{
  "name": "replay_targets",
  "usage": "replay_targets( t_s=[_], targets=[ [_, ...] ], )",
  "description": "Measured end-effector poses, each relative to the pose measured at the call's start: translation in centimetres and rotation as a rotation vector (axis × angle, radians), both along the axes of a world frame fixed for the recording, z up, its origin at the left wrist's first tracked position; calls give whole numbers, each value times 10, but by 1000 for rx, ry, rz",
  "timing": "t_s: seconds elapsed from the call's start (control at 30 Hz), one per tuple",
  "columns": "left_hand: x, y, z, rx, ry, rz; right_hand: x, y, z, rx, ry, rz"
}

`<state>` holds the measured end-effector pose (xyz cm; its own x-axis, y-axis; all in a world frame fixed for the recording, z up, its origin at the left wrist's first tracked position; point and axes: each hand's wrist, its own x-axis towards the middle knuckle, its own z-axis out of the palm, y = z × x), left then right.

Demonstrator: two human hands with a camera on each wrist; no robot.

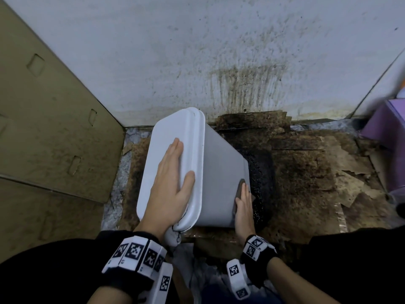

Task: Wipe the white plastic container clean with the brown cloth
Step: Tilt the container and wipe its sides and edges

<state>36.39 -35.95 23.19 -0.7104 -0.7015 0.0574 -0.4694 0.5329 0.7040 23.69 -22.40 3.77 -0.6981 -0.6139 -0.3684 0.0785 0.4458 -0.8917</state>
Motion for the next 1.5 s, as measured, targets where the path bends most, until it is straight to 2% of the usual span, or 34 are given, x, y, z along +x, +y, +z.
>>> replay_targets(
  t_s=[0.1,0.27,0.4,0.5,0.7,0.83,0.93,1.13,1.33,1.5],
  targets=[
    [-2,1,0,-17,-7,-1,2,-7,14,24,-84,-35],
    [-8,2,1,-53,-33,-3,27,-19,61,-114,-124,-121],
    [-9,4,1,-46,-37,1,48,-25,105,-285,-75,-28],
    [-10,5,2,-46,-37,0,53,-25,121,-384,-36,57],
    [-9,2,-1,-50,-24,1,21,-38,120,-307,141,279],
    [-6,1,-1,-44,-21,0,-11,-57,116,-295,165,405],
    [-7,3,0,-39,-18,-6,-29,-67,113,-284,125,406],
    [-7,5,1,-18,-14,-8,-31,-70,108,-272,184,394],
    [-6,6,3,-8,-14,-8,-9,-42,95,-231,208,351],
    [-5,6,5,2,-19,0,4,-20,84,-167,155,316]
  ],
)
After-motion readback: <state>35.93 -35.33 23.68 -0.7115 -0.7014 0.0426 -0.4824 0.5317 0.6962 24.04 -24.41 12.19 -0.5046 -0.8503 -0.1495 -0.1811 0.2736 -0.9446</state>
